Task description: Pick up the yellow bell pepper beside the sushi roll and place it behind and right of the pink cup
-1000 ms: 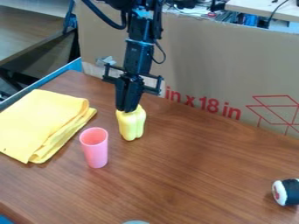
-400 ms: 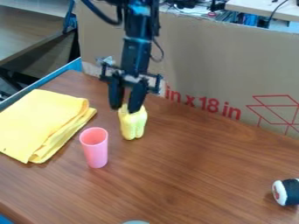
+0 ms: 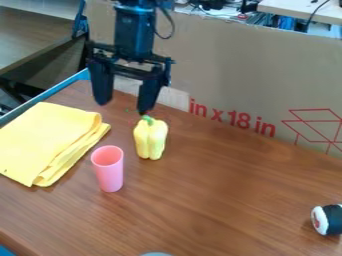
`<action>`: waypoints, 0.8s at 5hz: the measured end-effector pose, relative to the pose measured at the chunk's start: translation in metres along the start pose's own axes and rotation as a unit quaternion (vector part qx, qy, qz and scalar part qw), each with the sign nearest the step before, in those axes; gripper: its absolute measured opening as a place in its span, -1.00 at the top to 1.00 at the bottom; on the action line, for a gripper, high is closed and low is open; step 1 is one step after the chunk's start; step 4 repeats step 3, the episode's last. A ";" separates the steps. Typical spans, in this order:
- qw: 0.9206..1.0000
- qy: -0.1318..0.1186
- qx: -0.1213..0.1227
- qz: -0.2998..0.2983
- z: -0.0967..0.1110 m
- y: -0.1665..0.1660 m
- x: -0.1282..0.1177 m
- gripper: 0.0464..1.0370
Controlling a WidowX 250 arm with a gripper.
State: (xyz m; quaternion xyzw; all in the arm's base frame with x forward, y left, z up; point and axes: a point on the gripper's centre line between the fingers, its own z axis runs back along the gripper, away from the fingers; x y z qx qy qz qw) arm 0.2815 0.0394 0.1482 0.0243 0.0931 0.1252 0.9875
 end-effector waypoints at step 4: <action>0.991 -0.010 0.021 -0.134 0.000 -0.070 -0.069 -0.93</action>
